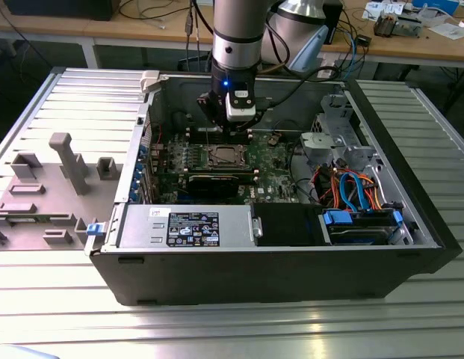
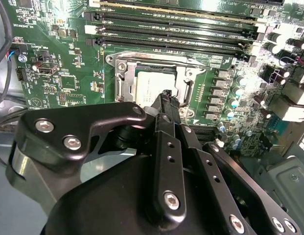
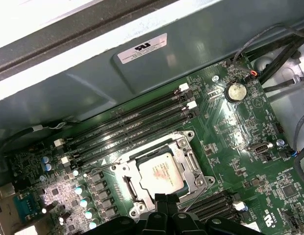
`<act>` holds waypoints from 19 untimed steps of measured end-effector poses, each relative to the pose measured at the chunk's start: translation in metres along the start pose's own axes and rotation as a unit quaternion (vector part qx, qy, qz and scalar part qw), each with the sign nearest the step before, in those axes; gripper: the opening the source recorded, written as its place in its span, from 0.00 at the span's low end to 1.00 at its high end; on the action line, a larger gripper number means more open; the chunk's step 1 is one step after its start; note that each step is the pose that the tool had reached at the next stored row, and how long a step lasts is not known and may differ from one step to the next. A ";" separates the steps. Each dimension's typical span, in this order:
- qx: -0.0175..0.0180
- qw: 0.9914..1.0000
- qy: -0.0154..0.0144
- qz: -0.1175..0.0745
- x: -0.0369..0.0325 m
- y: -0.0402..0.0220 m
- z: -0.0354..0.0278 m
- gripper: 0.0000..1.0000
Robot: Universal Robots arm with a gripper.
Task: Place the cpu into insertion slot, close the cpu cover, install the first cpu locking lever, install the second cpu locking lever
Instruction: 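Install the first cpu locking lever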
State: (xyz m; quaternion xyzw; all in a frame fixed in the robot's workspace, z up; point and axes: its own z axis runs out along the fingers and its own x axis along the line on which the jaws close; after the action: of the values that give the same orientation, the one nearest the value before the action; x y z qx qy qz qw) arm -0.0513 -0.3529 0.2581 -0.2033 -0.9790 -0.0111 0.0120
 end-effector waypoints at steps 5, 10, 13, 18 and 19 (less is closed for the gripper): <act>0.000 1.000 0.000 -0.003 -0.0001 -0.0004 0.0000 0.11; 0.000 1.000 0.000 -0.005 -0.0003 -0.0007 0.0000 0.11; 0.000 1.000 0.000 -0.007 -0.0003 -0.0007 0.0000 0.11; 0.000 1.000 0.001 -0.023 -0.0003 -0.0008 -0.0001 0.11; 0.000 1.000 0.000 -0.032 -0.0004 -0.0008 0.0000 0.11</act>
State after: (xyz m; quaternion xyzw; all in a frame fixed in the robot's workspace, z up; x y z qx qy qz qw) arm -0.0513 -0.3539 0.2580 -0.1723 -0.9849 -0.0111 0.0121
